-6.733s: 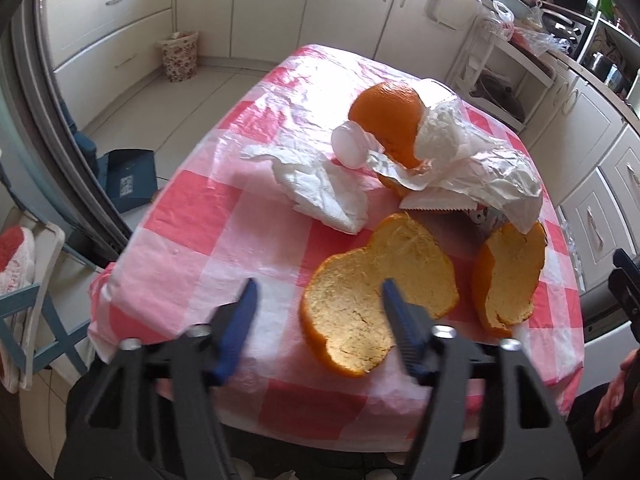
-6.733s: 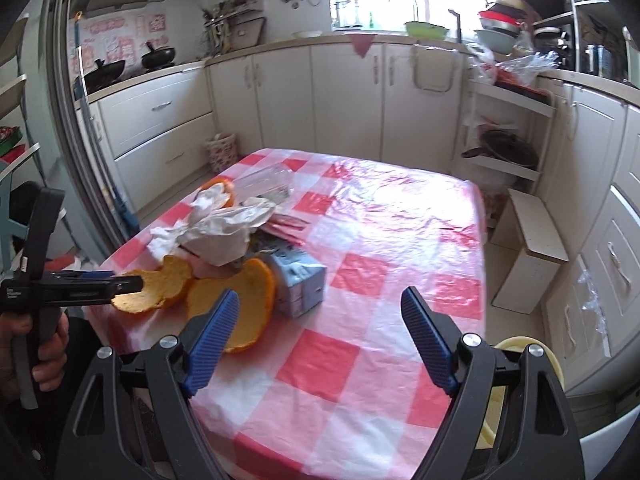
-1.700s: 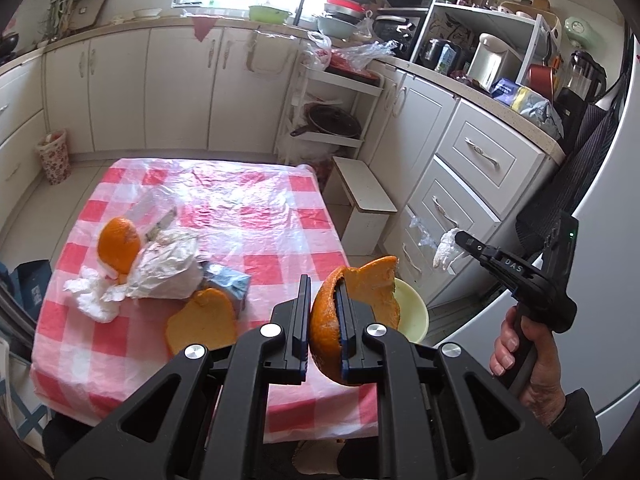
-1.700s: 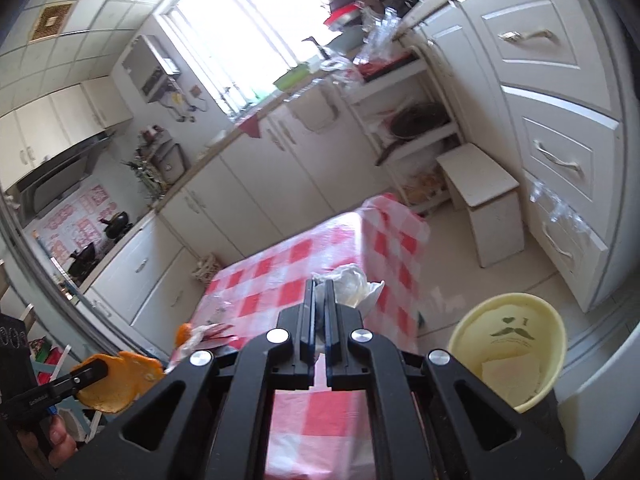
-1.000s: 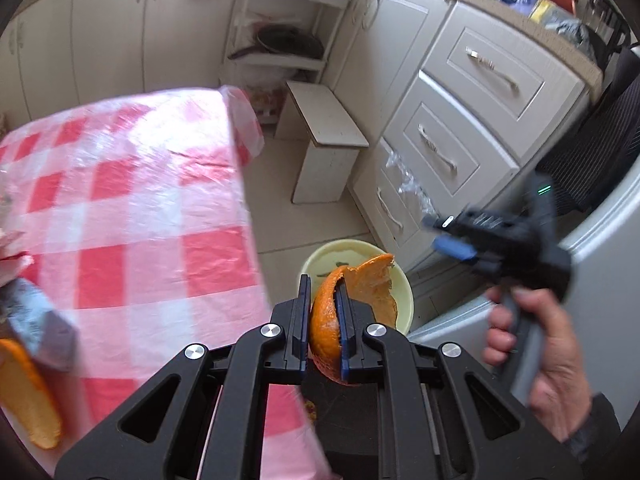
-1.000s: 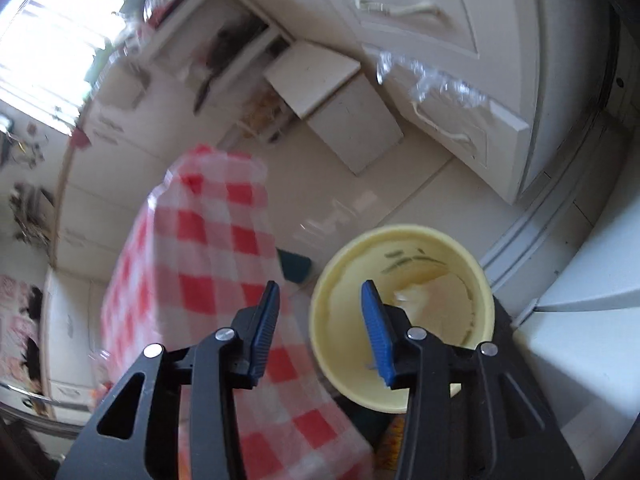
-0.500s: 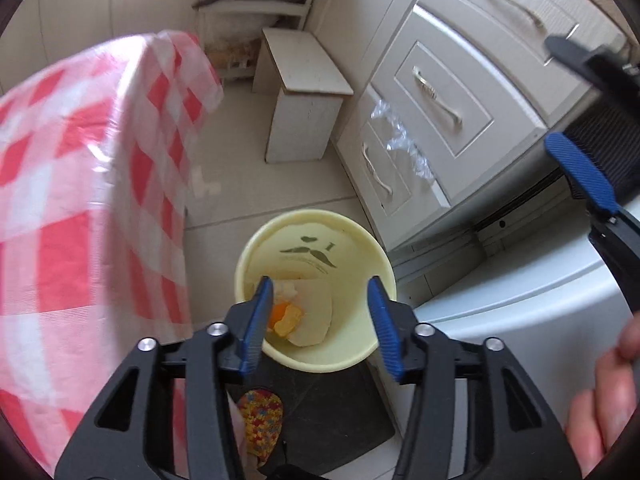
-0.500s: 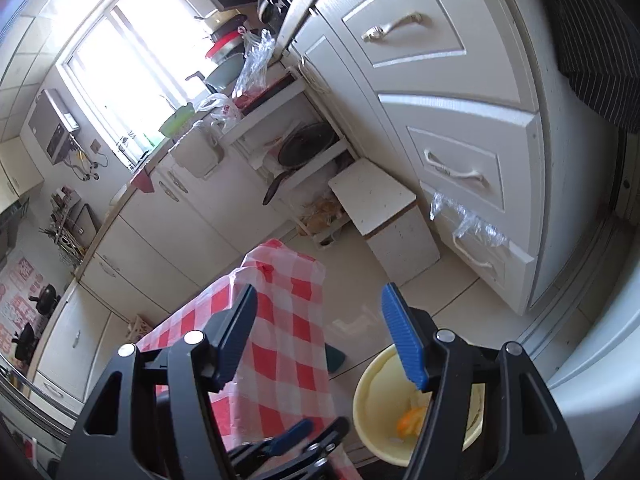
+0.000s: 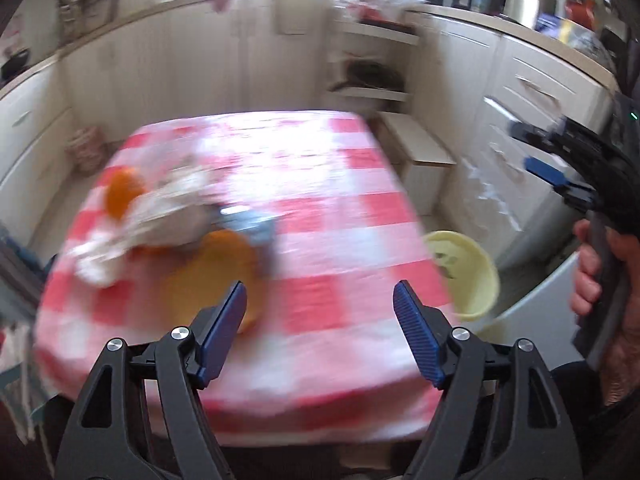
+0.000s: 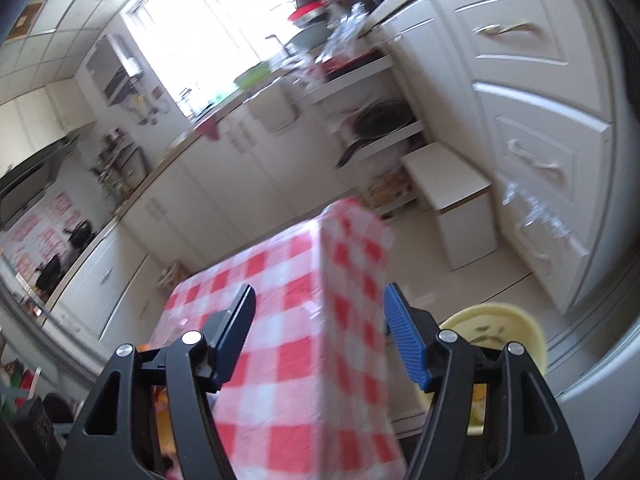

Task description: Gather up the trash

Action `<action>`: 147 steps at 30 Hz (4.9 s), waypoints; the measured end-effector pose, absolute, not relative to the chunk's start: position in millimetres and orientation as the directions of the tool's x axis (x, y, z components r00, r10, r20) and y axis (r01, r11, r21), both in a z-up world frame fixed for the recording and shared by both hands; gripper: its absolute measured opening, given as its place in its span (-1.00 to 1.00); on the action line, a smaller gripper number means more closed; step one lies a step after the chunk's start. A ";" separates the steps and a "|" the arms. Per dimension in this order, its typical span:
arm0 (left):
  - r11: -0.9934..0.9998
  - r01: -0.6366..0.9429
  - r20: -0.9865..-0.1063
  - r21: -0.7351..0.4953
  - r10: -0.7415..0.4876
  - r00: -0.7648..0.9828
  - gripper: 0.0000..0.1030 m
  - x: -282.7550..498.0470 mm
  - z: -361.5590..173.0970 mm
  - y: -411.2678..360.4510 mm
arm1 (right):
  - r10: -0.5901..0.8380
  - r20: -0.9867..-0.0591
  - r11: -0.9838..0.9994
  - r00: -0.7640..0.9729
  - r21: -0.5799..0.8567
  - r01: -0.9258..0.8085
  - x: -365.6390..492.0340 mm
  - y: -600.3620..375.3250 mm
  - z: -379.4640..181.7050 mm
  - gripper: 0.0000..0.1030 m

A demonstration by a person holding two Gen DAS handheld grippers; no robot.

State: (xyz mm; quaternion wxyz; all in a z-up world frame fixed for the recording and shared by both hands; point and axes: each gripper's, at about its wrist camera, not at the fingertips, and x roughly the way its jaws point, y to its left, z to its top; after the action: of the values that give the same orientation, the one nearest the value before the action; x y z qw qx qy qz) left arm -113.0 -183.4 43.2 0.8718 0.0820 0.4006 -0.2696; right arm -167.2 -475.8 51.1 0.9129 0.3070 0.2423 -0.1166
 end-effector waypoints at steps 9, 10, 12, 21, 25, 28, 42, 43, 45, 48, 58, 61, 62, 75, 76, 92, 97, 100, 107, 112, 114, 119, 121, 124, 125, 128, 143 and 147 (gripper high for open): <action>0.952 0.294 -0.760 -0.082 -0.251 0.600 0.40 -65.6 31.3 -42.9 | 0.211 -0.637 0.860 0.742 0.481 0.169 -111.0 -361.3 7.3 0.26; 0.954 0.289 -0.758 -0.083 -0.249 0.603 0.41 -63.0 29.4 -36.7 | 0.237 -0.651 0.863 0.721 0.482 0.151 -104.4 -348.9 0.5 0.26; 0.954 0.291 -0.752 -0.076 -0.246 0.612 0.42 -57.4 28.7 -30.4 | 0.271 -0.677 0.875 0.684 0.469 0.118 -92.6 -327.1 -10.6 0.26; 0.910 0.404 -0.708 0.088 -0.228 0.668 0.51 -29.4 20.6 -75.5 | 0.296 -0.731 0.894 0.614 0.438 0.090 -66.0 -288.5 -30.1 0.25; 0.868 0.469 -0.690 0.163 -0.240 0.683 0.51 -12.5 17.9 -113.2 | 0.304 -0.746 0.895 0.593 0.437 0.090 -61.0 -285.9 -35.6 0.14; 0.848 0.491 -0.676 0.198 -0.245 0.695 0.50 2.0 17.6 -132.9 | 0.305 -0.750 0.896 0.587 0.434 0.089 -58.4 -281.5 -38.5 0.07; 0.842 0.448 -0.696 -0.302 -0.516 0.499 -0.95 51.2 42.8 -85.3 | 0.347 -0.735 0.873 0.582 0.480 0.085 -54.9 -281.8 -39.8 -0.31; 0.833 0.441 -0.687 -0.334 -0.536 0.491 -0.96 50.1 45.6 -78.7 | 0.349 -0.735 0.872 0.582 0.482 0.085 -55.3 -281.9 -39.9 -0.36; 0.821 0.431 -0.674 -0.374 -0.560 0.482 -0.96 47.5 50.7 -69.0 | 0.356 -0.733 0.869 0.580 0.488 0.083 -56.4 -282.5 -40.5 -0.43; 0.785 0.430 -0.649 -0.447 -0.615 0.448 -0.95 42.6 60.4 -54.1 | 0.356 -0.736 0.870 0.576 0.486 0.082 -57.8 -281.6 -40.9 -0.51; 0.795 0.303 -0.688 -0.525 -0.606 0.398 -0.94 27.5 28.6 -0.2 | 0.271 -0.745 0.907 0.610 0.409 0.098 -73.7 -285.8 -23.8 -0.29; 0.818 0.288 -0.737 -0.498 -0.575 0.357 -0.57 28.5 0.3 1.1 | 0.236 -0.714 0.934 0.659 0.354 0.049 -80.1 -274.3 -7.4 -0.13; 0.828 0.291 -0.746 -0.480 -0.560 0.360 -0.39 29.5 -4.6 0.5 | 0.253 -0.703 0.934 0.664 0.358 0.023 -79.9 -269.4 -5.5 -0.11; 0.820 0.269 -0.732 -0.506 -0.572 0.369 -0.74 53.3 -14.6 4.6 | 0.492 -0.663 0.869 0.564 0.333 -0.366 -67.9 -178.9 -0.9 0.32; 0.818 0.266 -0.725 -0.511 -0.576 0.378 -0.79 52.9 -13.2 8.7 | 0.483 -0.669 0.871 0.565 0.301 -0.388 -70.1 -169.9 -1.1 0.42; 0.765 0.238 -0.640 -0.599 -0.636 0.431 -0.84 28.5 20.2 72.1 | 0.359 -0.798 0.903 0.484 0.166 -0.396 -59.8 -142.8 -43.4 -0.27; 0.759 0.226 -0.635 -0.610 -0.639 0.433 -0.84 20.3 20.3 83.3 | 0.366 -0.799 0.896 0.478 0.163 -0.413 -68.9 -137.1 -37.1 -0.72; 0.759 0.227 -0.633 -0.610 -0.639 0.436 -0.84 16.4 22.1 87.4 | 0.374 -0.799 0.889 0.471 0.164 -0.428 -71.7 -137.6 -36.7 -0.83; 0.760 0.228 -0.632 -0.609 -0.638 0.440 -0.84 13.5 24.9 90.1 | 0.359 -0.774 0.883 0.522 0.101 -0.458 -83.5 -131.8 -34.0 0.20; 0.762 0.227 -0.636 -0.607 -0.636 0.436 -0.84 12.6 24.8 90.7 | 0.304 -0.792 0.899 0.530 0.054 -0.436 -76.5 -132.4 -43.3 0.10; 0.762 0.229 -0.637 -0.605 -0.637 0.435 -0.84 11.2 24.8 89.7 | 0.310 -0.789 0.901 0.531 0.064 -0.430 -75.6 -136.8 -40.1 -0.10; 0.762 0.236 -0.637 -0.603 -0.638 0.432 -0.84 9.5 27.2 85.8 | 0.363 -0.784 0.890 0.503 0.131 -0.438 -75.1 -145.7 -34.7 -0.86; 0.761 0.241 -0.635 -0.602 -0.639 0.434 -0.84 8.1 31.0 84.5 | 0.399 -0.763 0.882 0.508 0.170 -0.439 -76.5 -150.3 -27.9 -0.92; 0.762 0.251 -0.632 -0.597 -0.639 0.438 -0.84 5.7 36.8 81.9 | 0.491 -0.693 0.859 0.528 0.283 -0.426 -78.2 -168.9 -11.3 -0.94; 0.764 0.256 -0.632 -0.592 -0.638 0.440 -0.84 5.0 39.5 80.8 | 0.522 -0.664 0.846 0.535 0.328 -0.420 -78.3 -177.1 -5.2 -0.94; 0.767 0.264 -0.632 -0.585 -0.635 0.443 -0.84 2.6 44.3 78.0 | 0.598 -0.572 0.801 0.562 0.452 -0.393 -79.0 -201.3 8.0 -0.95; 0.741 0.370 -0.603 -0.560 -0.671 0.431 -0.84 -16.4 86.1 27.8 | 0.683 -0.084 0.473 0.726 0.808 -0.351 -110.0 -320.5 38.7 -0.96; 0.723 0.425 -0.590 -0.545 -0.691 0.418 -0.84 -20.9 102.7 0.2 | 0.602 0.001 0.429 0.799 0.844 -0.324 -131.2 -367.3 40.5 -0.96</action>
State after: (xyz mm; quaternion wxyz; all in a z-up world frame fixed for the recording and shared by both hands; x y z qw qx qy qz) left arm -20.9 0.2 102.7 0.8271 -0.1576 0.4211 -0.3372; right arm -131.2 -367.3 40.5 0.8313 0.4564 0.1524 0.2782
